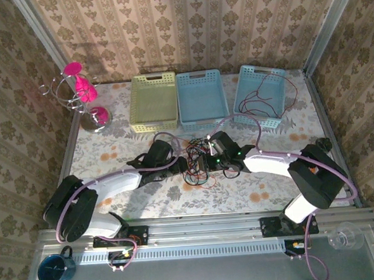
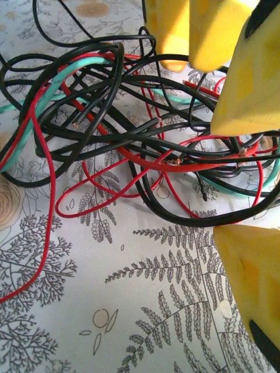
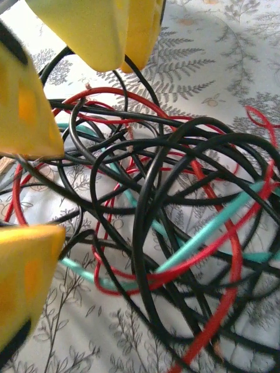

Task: Untangle the cables

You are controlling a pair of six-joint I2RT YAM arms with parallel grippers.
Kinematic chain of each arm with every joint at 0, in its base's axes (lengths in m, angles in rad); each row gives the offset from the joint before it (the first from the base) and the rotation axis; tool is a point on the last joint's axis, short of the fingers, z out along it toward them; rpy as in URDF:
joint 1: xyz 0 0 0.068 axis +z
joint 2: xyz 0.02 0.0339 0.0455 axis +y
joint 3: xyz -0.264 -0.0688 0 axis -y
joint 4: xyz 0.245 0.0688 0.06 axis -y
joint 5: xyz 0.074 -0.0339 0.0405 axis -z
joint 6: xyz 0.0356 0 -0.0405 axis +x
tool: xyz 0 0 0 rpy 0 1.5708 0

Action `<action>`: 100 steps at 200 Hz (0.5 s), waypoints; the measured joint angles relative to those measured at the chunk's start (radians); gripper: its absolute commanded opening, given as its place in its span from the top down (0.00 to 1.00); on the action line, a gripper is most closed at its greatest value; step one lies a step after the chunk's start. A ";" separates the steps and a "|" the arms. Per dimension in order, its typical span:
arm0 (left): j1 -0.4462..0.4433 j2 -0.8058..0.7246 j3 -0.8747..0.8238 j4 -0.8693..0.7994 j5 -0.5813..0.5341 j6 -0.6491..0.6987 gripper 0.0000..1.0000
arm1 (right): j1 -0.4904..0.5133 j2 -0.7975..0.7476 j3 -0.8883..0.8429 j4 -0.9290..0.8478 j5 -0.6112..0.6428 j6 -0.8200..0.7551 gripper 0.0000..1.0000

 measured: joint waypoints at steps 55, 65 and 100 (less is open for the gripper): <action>0.000 0.004 -0.001 0.000 -0.012 0.019 1.00 | 0.002 -0.116 0.003 -0.044 -0.003 0.017 1.00; 0.000 0.004 -0.005 0.003 -0.015 0.019 1.00 | 0.002 -0.165 0.008 -0.065 0.004 0.014 1.00; 0.000 0.003 -0.044 0.026 -0.023 0.018 1.00 | 0.002 -0.313 0.050 -0.134 0.028 -0.008 1.00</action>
